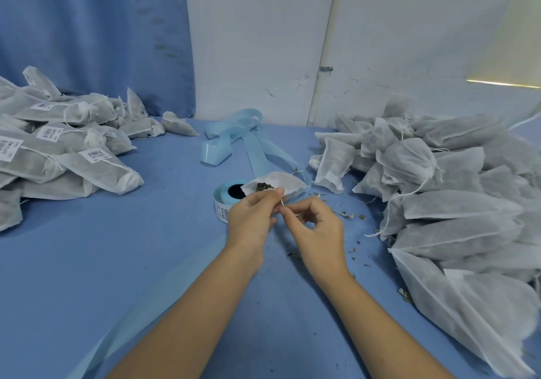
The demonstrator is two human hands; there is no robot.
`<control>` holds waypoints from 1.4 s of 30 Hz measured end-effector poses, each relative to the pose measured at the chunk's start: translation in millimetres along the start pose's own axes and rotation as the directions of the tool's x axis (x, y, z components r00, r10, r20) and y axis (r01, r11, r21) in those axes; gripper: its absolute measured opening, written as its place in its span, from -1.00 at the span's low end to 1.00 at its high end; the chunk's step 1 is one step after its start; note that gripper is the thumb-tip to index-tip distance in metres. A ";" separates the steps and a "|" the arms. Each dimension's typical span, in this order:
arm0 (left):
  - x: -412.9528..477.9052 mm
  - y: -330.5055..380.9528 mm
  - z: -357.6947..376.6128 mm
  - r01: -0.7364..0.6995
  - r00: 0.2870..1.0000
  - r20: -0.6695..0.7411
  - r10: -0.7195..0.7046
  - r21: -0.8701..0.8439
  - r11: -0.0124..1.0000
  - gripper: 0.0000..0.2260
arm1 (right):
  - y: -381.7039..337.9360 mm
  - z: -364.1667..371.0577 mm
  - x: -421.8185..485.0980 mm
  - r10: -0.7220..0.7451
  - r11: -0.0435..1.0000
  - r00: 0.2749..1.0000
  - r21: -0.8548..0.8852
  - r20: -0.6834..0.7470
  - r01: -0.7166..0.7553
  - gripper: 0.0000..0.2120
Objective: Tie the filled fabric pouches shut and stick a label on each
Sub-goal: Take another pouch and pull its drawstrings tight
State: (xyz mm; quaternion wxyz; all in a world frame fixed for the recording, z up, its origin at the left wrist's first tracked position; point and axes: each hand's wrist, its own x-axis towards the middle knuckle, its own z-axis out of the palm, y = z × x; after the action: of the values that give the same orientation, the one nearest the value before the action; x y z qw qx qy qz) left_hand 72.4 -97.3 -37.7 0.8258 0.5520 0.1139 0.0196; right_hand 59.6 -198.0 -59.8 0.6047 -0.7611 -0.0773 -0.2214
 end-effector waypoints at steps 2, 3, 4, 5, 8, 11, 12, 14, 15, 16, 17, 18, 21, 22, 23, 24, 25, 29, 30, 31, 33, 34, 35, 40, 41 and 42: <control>-0.1 0.9 0.1 -0.010 1.000 -0.012 0.010 -0.015 1.000 -0.94 | -0.5 0.0 0.3 0.015 1.000 0.999 -0.003 0.029 -0.015 -0.87; -0.3 1.1 0.2 -0.022 1.000 -0.019 0.022 -0.005 1.000 -0.94 | -0.6 -0.2 0.5 0.026 1.000 0.999 -0.001 0.038 -0.026 -0.82; -0.6 1.5 0.0 -0.037 0.999 -0.029 0.037 0.015 0.999 -0.93 | -0.7 -0.5 0.8 0.042 0.999 0.998 0.003 0.045 -0.042 -0.76; -1.0 2.5 0.0 -0.051 0.998 -0.041 0.052 0.042 0.998 -0.93 | -0.8 -1.0 1.3 0.060 0.998 0.997 0.010 0.051 -0.061 -0.72; -1.2 6.0 -1.2 -0.069 0.995 -0.065 0.075 0.093 0.993 -0.91 | -0.6 -2.5 2.6 0.099 0.994 0.992 0.033 0.078 -0.102 -0.68; -1.3 9.7 -2.0 -0.073 0.995 -0.062 0.079 0.084 0.994 -0.91 | -3.6 -2.0 2.3 0.103 0.993 0.984 0.035 0.146 -0.109 -0.77; -1.5 11.1 -2.1 -0.076 0.995 -0.053 0.080 0.072 0.995 -0.91 | -4.3 -1.4 2.1 0.097 0.994 0.980 0.041 0.172 -0.105 -0.79; -1.3 14.0 -1.9 -0.076 0.996 -0.031 0.078 0.050 0.996 -0.90 | -4.4 0.6 0.9 0.076 0.994 0.972 0.054 0.221 -0.090 -0.77; -0.9 15.2 -1.9 -0.071 0.997 -0.022 0.072 0.044 0.996 -0.90 | -3.9 2.0 0.2 0.065 0.995 0.967 0.060 0.248 -0.082 -0.76; -0.6 16.2 -2.2 -0.065 0.998 -0.013 0.065 0.035 0.997 -0.90 | -3.1 3.3 -0.5 0.055 0.995 0.961 0.063 0.271 -0.074 -0.76; -0.5 16.8 -2.4 -0.057 0.998 -0.004 0.058 0.018 0.998 -0.90 | -2.0 4.2 -0.8 0.045 0.996 0.956 0.064 0.290 -0.066 -0.75; -0.2 16.9 -2.8 -0.048 0.999 0.004 0.048 -0.005 0.999 -0.90 | -1.2 4.9 -1.1 0.045 0.996 0.953 0.058 0.299 -0.065 -0.75; 0.4 16.3 -3.7 -0.008 1.000 0.023 0.010 -0.088 0.996 -0.89 | 2.4 4.2 -1.3 0.067 0.997 0.953 0.006 0.296 -0.072 -0.77; 0.8 16.3 -3.7 0.008 0.999 0.031 -0.004 -0.112 0.994 -0.89 | 2.0 4.1 -2.3 0.070 0.997 0.956 -0.053 0.286 -0.057 -0.78; 1.3 16.4 -3.8 0.023 0.999 0.042 -0.018 -0.135 0.991 -0.88 | 3.3 4.1 -3.1 0.062 0.991 0.960 -0.128 0.274 -0.028 -0.78; 1.8 16.4 -3.9 0.036 0.998 0.055 -0.027 -0.157 0.987 -0.89 | 4.4 4.6 -3.6 0.047 0.974 0.966 -0.226 0.256 0.013 -0.79; 2.2 15.9 -4.1 0.042 0.997 0.071 -0.030 -0.178 0.983 -0.91 | 6.6 5.7 -3.4 0.020 0.944 0.972 -0.323 0.235 0.058 -0.81; 2.1 11.2 -2.9 0.027 0.986 0.164 0.005 -0.192 0.981 -0.86 | 13.0 7.1 1.6 0.013 0.883 0.995 -0.469 0.099 0.035 -0.81; 2.2 9.8 -2.4 0.012 0.982 0.186 0.021 -0.176 0.984 -0.84 | 12.9 6.4 2.2 0.027 0.904 0.998 -0.428 0.054 -0.001 -0.76; 2.5 8.7 -1.9 -0.013 0.979 0.201 0.042 -0.144 0.989 -0.81 | 11.9 5.3 2.4 0.032 0.930 0.999 -0.367 0.014 -0.025 -0.74; 3.1 5.3 -1.1 -0.105 0.972 0.209 0.107 -0.021 0.994 -0.77 | 8.9 3.2 1.8 0.053 0.973 0.997 -0.222 -0.050 -0.063 -0.70; 2.7 2.9 -0.4 -0.163 0.965 0.216 0.147 0.059 0.985 -0.75 | 8.9 2.2 2.3 0.078 0.986 0.995 -0.145 -0.066 -0.087 -0.71; 1.8 -0.2 0.5 -0.217 0.956 0.227 0.183 0.134 0.967 -0.73 | 8.7 1.7 3.6 0.110 0.991 0.992 -0.069 -0.068 -0.114 -0.74; -1.9 -15.9 3.1 -0.333 0.926 0.287 0.244 0.321 0.887 -0.70 | 6.3 3.6 6.4 0.181 0.975 0.983 0.137 -0.037 -0.174 -0.85; -1.4 -17.4 2.8 -0.343 0.924 0.292 0.248 0.341 0.875 -0.69 | 5.5 3.6 6.1 0.199 0.964 0.980 0.188 -0.027 -0.190 -0.87; -0.8 -18.5 2.5 -0.352 0.921 0.296 0.252 0.360 0.864 -0.68 | 5.4 3.1 6.5 0.219 0.950 0.975 0.235 -0.026 -0.207 -0.88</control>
State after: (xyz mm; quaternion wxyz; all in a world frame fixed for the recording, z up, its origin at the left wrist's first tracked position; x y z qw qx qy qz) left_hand 70.4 -106.9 -53.6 0.6869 0.7207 -0.0733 0.0586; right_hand 68.2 -197.4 -62.3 0.7113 -0.6835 -0.0043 -0.1640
